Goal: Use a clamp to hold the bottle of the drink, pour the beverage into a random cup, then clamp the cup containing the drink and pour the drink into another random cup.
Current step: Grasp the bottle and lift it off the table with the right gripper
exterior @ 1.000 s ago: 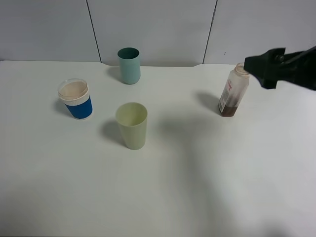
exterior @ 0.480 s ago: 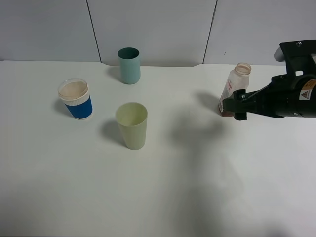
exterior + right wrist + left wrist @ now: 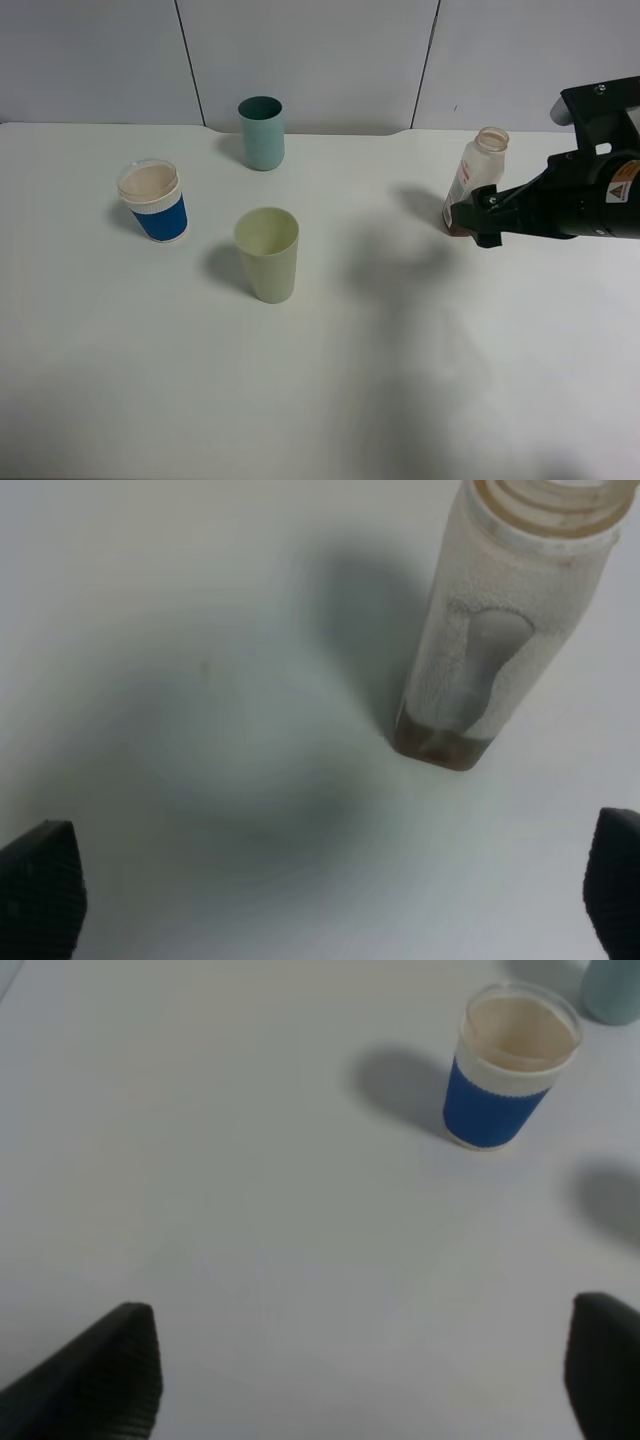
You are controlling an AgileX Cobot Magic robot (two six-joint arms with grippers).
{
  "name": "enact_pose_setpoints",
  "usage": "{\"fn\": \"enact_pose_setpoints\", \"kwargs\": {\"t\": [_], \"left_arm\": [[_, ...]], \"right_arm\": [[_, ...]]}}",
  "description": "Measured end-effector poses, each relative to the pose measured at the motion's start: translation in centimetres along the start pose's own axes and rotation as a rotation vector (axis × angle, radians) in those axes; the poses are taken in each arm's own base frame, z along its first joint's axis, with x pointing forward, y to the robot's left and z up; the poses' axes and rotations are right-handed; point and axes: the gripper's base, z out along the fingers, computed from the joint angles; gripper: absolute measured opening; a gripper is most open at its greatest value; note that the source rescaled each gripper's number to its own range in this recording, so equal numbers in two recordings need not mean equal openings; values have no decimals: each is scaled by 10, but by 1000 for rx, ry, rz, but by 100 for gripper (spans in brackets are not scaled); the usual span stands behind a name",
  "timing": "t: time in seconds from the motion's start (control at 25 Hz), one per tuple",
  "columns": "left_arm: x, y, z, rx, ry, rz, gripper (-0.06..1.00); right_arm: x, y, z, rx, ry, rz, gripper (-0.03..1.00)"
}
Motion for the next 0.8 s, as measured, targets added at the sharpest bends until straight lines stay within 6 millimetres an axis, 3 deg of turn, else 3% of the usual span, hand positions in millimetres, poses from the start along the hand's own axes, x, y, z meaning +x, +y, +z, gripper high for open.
{"fn": "enact_pose_setpoints", "kwargs": {"t": [0.28, 0.6, 0.8], "left_arm": [[0, 0, 0, 0, 0, 0, 88], [0, 0, 0, 0, 0, 0, 88], [0, 0, 0, 0, 0, 0, 88]], "right_arm": [[5, 0, 0, 0, 21, -9, 100], [43, -10, 1, 36, 70, 27, 100], [41, -19, 1, 70, 30, 49, 100]]}}
